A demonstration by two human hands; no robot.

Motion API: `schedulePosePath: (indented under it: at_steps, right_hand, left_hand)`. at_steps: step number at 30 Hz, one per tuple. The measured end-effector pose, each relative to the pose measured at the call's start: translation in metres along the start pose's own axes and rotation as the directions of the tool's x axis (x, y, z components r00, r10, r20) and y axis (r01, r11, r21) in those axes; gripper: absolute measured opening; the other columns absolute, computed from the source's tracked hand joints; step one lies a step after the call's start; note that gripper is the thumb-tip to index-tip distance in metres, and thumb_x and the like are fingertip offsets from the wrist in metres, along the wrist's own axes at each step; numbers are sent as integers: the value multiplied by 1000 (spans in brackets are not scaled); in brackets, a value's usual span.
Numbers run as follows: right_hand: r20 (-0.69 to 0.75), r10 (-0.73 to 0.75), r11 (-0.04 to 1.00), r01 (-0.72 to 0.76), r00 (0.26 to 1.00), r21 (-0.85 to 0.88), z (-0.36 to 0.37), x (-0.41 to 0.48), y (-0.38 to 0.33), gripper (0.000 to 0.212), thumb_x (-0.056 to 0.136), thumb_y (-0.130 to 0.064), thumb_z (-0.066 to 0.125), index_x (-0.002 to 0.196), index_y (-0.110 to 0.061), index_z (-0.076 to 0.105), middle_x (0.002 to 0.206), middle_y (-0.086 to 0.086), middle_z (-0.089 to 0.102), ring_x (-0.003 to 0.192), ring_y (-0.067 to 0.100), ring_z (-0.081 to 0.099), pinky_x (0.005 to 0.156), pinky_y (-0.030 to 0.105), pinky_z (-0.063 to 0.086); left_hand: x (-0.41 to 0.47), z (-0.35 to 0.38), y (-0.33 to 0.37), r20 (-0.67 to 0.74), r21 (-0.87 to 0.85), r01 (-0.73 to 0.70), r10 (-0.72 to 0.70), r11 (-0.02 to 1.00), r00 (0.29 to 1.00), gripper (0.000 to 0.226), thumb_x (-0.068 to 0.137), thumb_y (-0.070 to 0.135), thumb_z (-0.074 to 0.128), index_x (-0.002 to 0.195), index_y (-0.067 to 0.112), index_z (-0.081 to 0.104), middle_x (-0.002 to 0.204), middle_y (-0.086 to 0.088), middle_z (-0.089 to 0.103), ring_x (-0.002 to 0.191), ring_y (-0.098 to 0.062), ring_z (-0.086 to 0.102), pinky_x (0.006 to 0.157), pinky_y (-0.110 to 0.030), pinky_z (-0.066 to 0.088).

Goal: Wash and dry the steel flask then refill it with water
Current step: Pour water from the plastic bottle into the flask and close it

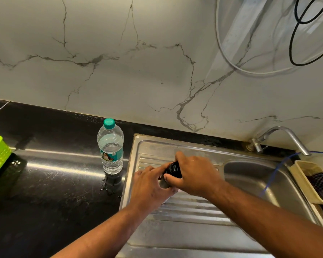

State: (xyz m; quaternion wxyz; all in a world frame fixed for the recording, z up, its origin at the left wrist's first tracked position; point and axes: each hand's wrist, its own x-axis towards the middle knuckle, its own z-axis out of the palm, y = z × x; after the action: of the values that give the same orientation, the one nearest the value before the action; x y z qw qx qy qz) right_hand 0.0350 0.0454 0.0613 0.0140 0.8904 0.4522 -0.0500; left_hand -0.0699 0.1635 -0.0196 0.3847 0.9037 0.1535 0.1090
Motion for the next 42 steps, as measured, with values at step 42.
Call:
schedulePosePath:
  at_steps: [42]
  right_hand:
    - [-41,-121,945,102,992,-310,8,17,-18,33,91,-47,58,69,-22,58,51,-4,41,41,13,31,49,25,24]
  left_hand:
    - [30,22,-2,275,-13,23,-19,1000,961,29,76,58,80,79,41,57,68,18,63,66,8,62,65,-12,55]
